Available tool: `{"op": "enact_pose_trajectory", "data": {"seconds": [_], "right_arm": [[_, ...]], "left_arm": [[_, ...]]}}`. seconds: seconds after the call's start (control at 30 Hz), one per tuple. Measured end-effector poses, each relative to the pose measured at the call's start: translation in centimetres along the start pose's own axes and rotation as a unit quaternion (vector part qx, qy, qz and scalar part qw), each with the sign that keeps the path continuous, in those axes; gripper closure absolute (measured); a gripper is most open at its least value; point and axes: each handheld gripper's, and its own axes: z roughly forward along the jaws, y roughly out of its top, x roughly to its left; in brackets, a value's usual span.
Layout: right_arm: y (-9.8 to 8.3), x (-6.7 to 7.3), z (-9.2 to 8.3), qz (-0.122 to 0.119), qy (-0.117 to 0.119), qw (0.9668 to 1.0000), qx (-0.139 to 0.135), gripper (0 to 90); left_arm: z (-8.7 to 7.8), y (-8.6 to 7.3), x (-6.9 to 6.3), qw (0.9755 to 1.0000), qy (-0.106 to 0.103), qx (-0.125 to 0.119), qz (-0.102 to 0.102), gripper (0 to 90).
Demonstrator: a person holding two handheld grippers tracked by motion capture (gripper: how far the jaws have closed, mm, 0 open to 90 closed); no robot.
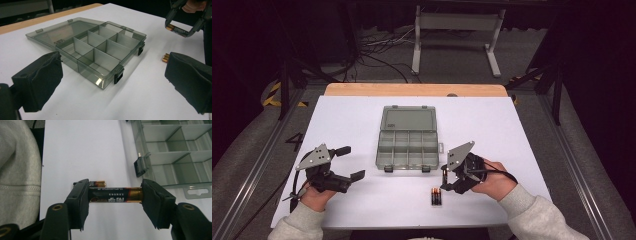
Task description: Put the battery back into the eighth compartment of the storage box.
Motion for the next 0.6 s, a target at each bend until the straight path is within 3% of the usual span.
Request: {"op": "enact_pose_trajectory", "data": {"seconds": [0.6], "right_arm": [[1.9, -3.1, -2.3, 0.002, -0.017, 0.9996, -0.021, 41.8]], "left_arm": [[-0.1, 0.0, 0.1, 1.0, 0.004, -0.001, 0.003, 2.2]]}}
